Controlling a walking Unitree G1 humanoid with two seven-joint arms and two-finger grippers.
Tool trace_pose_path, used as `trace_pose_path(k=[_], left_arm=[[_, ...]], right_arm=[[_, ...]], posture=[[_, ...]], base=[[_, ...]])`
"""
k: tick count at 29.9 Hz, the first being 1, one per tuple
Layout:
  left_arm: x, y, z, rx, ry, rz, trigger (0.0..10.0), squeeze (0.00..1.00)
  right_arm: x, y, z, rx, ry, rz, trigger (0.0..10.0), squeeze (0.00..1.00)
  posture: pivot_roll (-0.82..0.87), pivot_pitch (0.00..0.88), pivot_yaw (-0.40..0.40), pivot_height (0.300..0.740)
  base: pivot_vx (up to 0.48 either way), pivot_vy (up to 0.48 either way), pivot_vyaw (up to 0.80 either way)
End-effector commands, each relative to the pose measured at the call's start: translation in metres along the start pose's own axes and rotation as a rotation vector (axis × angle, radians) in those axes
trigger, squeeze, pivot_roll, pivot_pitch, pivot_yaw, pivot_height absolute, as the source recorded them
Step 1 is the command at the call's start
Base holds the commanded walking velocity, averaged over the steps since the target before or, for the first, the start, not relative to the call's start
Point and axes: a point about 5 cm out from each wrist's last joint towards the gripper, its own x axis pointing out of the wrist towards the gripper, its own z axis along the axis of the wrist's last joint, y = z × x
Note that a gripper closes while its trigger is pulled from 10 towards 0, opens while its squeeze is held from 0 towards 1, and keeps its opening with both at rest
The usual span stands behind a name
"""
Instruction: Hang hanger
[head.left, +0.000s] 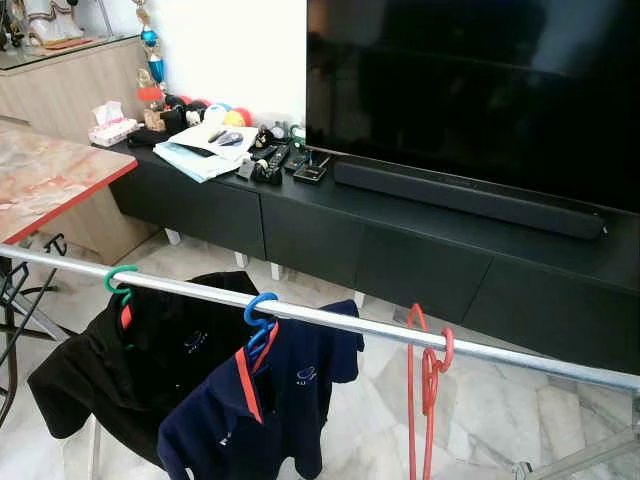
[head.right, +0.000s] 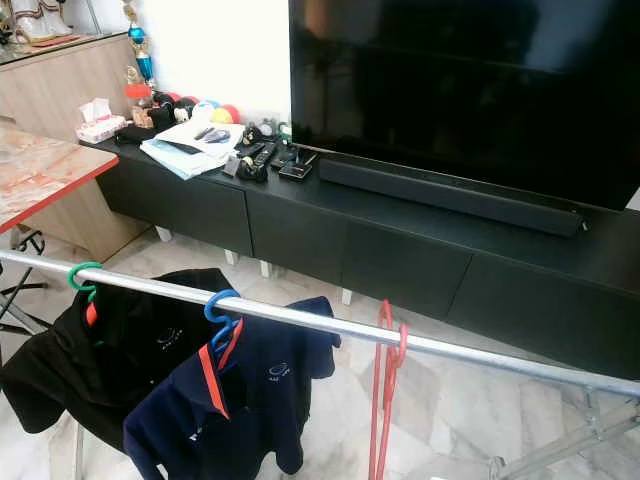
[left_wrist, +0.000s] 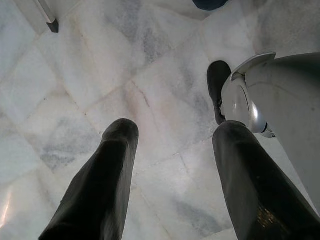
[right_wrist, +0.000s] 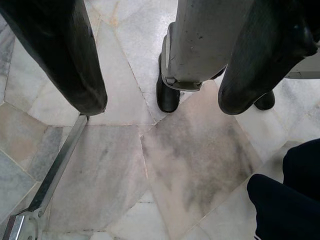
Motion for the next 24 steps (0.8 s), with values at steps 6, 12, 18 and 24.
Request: trace_pose_path(k=[6, 12, 18, 24], left_arm=[[-0.0007, 0.0002, -0.0054, 0.023, 0.024, -0.007, 10.0, 0.00], [-0.0007, 0.0002, -0.0050, 0.024, 0.023, -0.009, 10.0, 0.00], [-0.0006, 0.0002, -0.0047, 0.031, 0.025, -0.008, 10.0, 0.00], [-0.0005, -0.0002, -0.0048, 0.035, 0.027, -0.010, 10.0, 0.00]], right_arm=[[0.0000, -0.0003, -0.0008, 0.017, 0.003, -0.010, 10.0, 0.00], [0.0000, -0.0001, -0.0007, 0.023, 0.005, -0.010, 10.0, 0.00], [0.0000, -0.0001, -0.0003, 0.020, 0.005, -0.010, 10.0, 0.00], [0.0000, -0.0002, -0.0004, 0.022, 0.005, -0.012, 10.0, 0.00]], posture=[[0.09, 0.000, 0.001, 0.740], [0.10, 0.000, 0.000, 0.740], [0.10, 0.000, 0.000, 0.740], [0.09, 0.000, -0.001, 0.740]], base=[[0.000, 0.000, 0.00], [0.000, 0.000, 0.00], [0.000, 0.000, 0.00], [0.000, 0.000, 0.00]])
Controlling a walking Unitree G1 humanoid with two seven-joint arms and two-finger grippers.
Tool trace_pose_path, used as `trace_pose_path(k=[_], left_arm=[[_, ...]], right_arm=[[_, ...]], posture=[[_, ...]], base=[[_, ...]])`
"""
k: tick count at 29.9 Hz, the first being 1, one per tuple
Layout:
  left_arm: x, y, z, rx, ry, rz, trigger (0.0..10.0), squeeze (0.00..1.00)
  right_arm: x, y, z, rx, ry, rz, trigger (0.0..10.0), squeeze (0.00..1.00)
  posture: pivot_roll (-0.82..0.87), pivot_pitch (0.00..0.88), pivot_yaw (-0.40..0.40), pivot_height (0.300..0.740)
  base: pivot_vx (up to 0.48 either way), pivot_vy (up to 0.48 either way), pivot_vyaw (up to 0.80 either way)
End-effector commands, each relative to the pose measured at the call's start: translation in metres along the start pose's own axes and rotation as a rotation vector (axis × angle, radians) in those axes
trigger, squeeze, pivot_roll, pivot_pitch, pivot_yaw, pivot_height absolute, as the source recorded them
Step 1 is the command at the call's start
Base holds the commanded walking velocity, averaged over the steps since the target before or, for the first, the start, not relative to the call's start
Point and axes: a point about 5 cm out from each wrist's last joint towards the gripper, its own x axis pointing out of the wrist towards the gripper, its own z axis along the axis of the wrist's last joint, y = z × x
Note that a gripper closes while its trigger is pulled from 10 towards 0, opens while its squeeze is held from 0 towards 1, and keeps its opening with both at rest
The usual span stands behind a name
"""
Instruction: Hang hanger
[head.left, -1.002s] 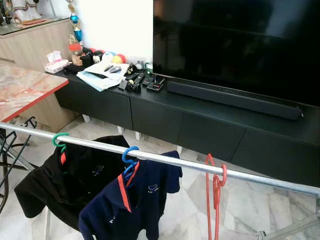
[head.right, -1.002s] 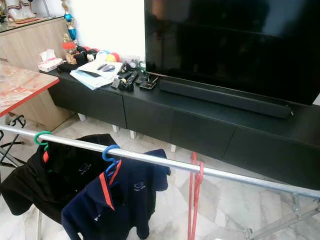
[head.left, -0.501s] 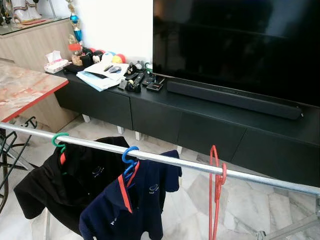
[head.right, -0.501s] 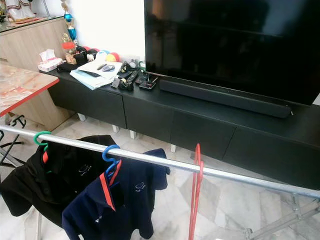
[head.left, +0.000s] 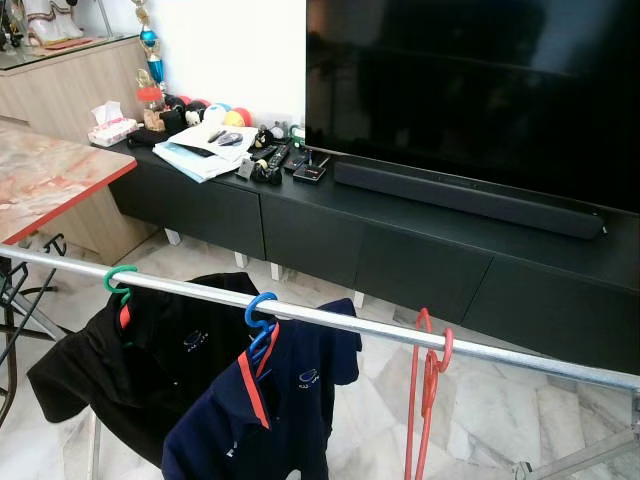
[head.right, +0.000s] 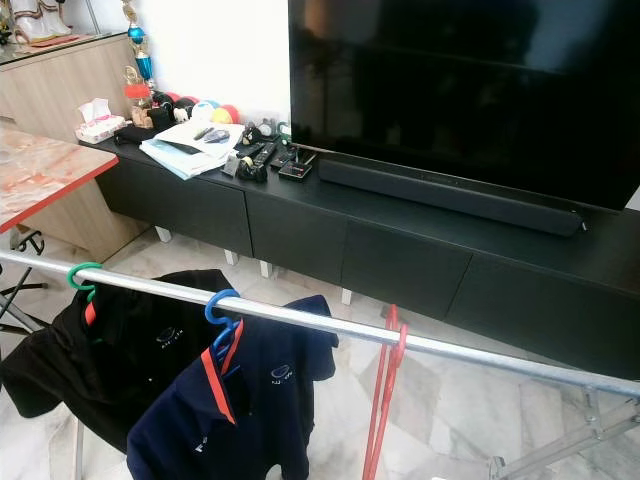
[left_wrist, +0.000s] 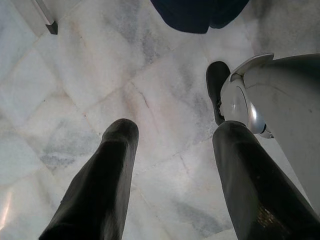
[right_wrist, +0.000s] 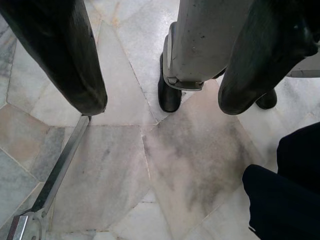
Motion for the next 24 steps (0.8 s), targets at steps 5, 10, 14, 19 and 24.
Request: trace_pose_path(k=[5, 10, 14, 19, 24], left_arm=[[-0.0007, -0.0003, -0.0060, 0.031, 0.031, -0.008, 10.0, 0.00], [-0.0007, -0.0003, -0.0062, 0.033, 0.033, -0.009, 10.0, 0.00], [-0.0007, -0.0004, -0.0063, 0.036, 0.035, -0.009, 10.0, 0.00], [-0.0006, -0.0003, -0.0062, 0.036, 0.036, -0.008, 10.0, 0.00], [-0.0007, -0.0005, -0.0064, 0.029, 0.034, -0.008, 10.0, 0.00]], right_arm=[[0.0000, 0.0004, -0.0007, 0.004, 0.017, 0.003, 10.0, 0.00], [0.0001, 0.0005, -0.0010, 0.006, 0.020, 0.004, 10.0, 0.00], [0.0001, 0.0007, -0.0008, 0.006, 0.017, 0.005, 10.0, 0.00], [0.0001, 0.0010, 0.0001, 0.004, 0.007, 0.007, 10.0, 0.00], [0.0000, 0.0011, 0.0003, 0.012, -0.001, 0.008, 10.0, 0.00]], posture=[[0.10, 0.000, -0.002, 0.740], [0.10, 0.000, -0.002, 0.740], [0.10, 0.000, -0.001, 0.740], [0.10, 0.000, -0.001, 0.740], [0.10, 0.000, 0.000, 0.740]], base=[[0.000, 0.000, -0.32], [0.000, 0.000, -0.80], [0.000, 0.000, -0.75], [0.000, 0.000, -0.12], [0.000, 0.000, 0.00]])
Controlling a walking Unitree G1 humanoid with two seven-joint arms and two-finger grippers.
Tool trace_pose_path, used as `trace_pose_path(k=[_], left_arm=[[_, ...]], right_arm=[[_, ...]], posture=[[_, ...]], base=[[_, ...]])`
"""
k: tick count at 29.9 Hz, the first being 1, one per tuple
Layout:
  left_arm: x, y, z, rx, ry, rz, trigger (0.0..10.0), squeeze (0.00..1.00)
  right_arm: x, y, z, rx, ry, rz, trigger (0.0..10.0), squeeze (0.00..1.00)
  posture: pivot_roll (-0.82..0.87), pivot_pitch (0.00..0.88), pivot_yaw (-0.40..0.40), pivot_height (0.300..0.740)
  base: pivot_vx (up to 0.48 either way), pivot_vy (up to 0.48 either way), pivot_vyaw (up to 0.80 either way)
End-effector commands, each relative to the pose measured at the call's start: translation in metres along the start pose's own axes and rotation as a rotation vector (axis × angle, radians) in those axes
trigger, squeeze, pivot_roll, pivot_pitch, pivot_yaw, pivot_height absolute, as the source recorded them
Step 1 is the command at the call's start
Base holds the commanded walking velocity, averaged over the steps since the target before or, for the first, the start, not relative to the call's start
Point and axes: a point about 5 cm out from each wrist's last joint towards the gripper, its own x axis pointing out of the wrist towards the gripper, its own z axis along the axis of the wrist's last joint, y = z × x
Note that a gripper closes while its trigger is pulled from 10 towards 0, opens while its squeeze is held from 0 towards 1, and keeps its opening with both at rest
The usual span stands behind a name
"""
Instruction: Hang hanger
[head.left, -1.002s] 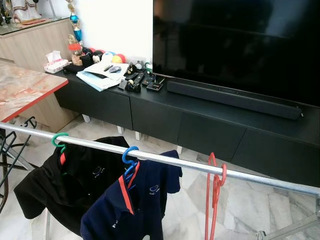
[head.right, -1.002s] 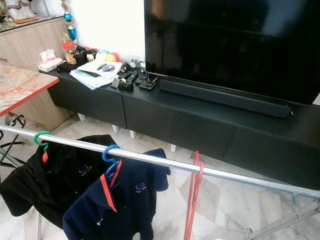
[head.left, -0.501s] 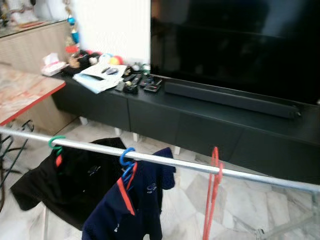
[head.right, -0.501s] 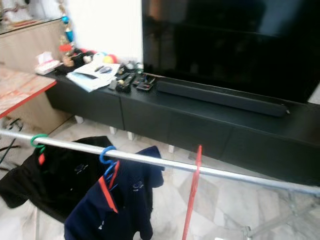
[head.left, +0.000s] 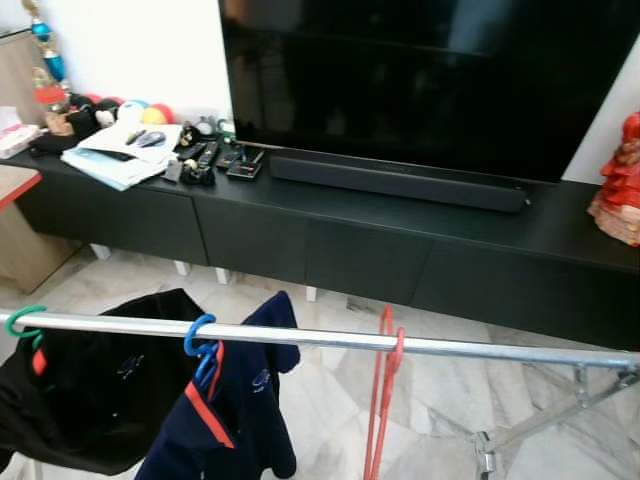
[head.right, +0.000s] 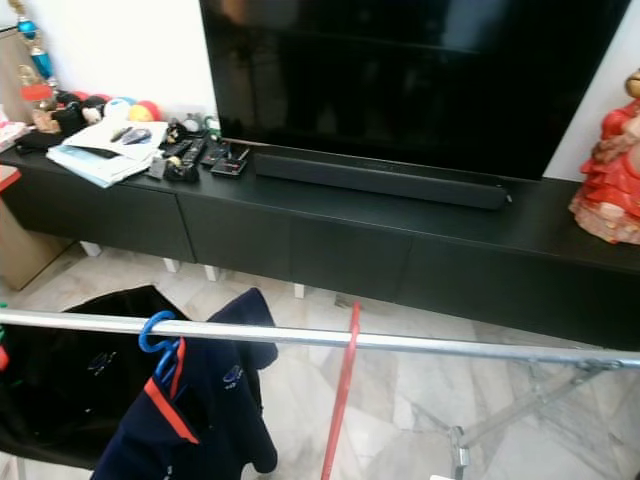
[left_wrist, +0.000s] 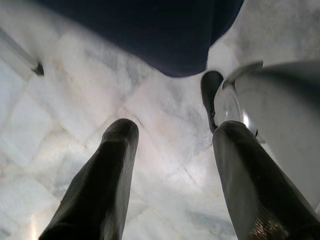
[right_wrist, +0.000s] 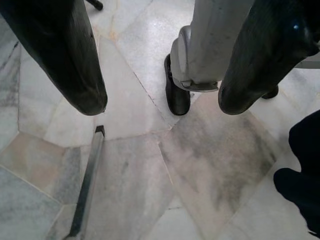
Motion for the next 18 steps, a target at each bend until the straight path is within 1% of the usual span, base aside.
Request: trace_pose_path(k=[1, 18], left_arm=[[-0.0008, 0.0003, -0.0061, 0.004, 0.026, -0.003, 10.0, 0.00], [-0.0007, -0.0008, -0.0064, -0.012, 0.025, -0.005, 10.0, 0.00]], right_arm=[[-0.0002, -0.0004, -0.0027, 0.014, 0.000, -0.001, 10.0, 0.00], [-0.0002, -0.0015, -0.0028, 0.006, 0.003, -0.006, 10.0, 0.00]], posture=[[0.10, 0.000, 0.000, 0.740], [0.10, 0.000, -0.007, 0.740]], base=[[0.000, 0.000, 0.00], [0.000, 0.000, 0.00]])
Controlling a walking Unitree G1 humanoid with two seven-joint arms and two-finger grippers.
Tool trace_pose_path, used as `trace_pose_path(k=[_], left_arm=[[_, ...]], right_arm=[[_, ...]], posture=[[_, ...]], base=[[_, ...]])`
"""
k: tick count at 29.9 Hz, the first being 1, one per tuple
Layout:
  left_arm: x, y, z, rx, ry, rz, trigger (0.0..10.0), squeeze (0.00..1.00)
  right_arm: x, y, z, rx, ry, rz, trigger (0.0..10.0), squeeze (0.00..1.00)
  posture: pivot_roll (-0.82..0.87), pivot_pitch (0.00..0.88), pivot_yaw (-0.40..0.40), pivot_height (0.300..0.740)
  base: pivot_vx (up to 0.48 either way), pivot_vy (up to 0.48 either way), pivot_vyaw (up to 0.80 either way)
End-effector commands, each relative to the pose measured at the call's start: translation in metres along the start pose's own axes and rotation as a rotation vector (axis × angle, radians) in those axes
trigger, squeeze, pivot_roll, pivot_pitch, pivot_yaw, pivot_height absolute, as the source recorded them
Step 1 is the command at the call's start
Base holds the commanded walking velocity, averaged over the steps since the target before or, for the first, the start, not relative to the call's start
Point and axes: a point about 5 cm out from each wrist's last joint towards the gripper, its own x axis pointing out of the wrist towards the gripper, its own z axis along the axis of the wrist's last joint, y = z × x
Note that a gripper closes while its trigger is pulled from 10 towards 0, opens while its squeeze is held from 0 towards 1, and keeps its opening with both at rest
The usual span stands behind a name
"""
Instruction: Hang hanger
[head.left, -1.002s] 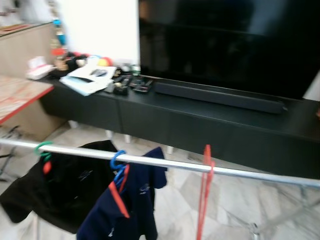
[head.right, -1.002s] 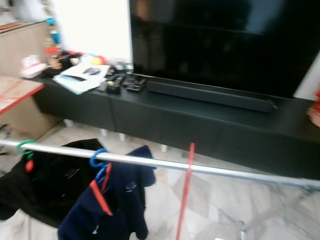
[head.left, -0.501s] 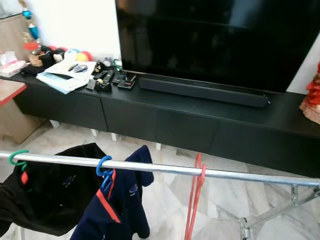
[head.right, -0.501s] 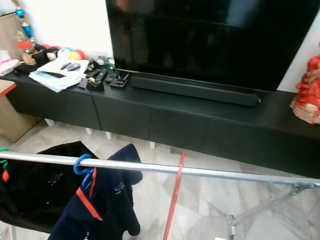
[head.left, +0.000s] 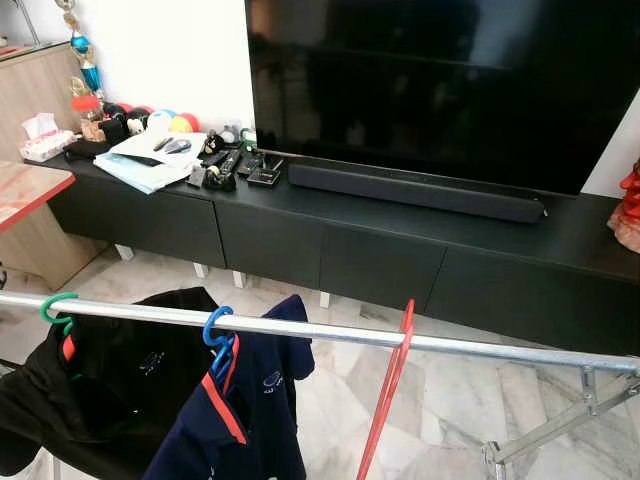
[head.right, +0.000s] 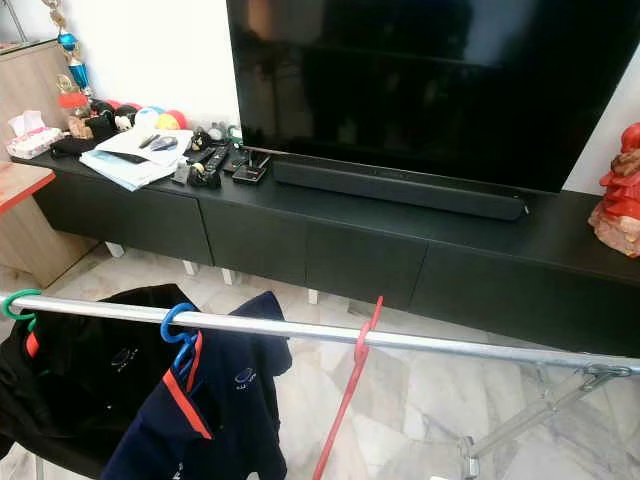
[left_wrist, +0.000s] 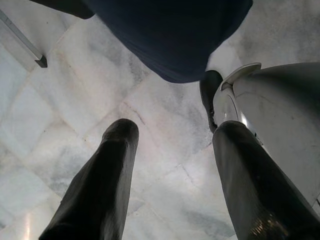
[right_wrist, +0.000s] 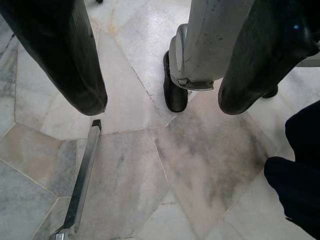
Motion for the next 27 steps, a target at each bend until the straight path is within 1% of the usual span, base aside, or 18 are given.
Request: trace_pose_path(k=[1, 19, 27], left_arm=[[-0.0006, -0.0008, -0.0055, -0.007, 0.023, -0.005, 10.0, 0.00], [-0.0006, -0.0005, -0.0053, -0.013, 0.023, -0.001, 10.0, 0.00], [-0.0005, -0.0003, -0.0051, -0.004, 0.023, 0.003, 10.0, 0.00]], right_arm=[[-0.0001, -0.0008, -0.0006, 0.006, 0.003, -0.005, 10.0, 0.00], [0.0000, -0.0006, -0.0003, 0.005, 0.001, -0.004, 10.0, 0.00], [0.0000, -0.0007, -0.0001, 0.004, 0.001, -0.004, 10.0, 0.00]], posture=[[0.10, 0.000, -0.007, 0.740], [0.10, 0.000, -0.006, 0.740], [0.10, 0.000, -0.008, 0.740]], base=[[-0.240, 0.000, 0.00], [-0.278, 0.000, 0.00], [0.000, 0.000, 0.00]])
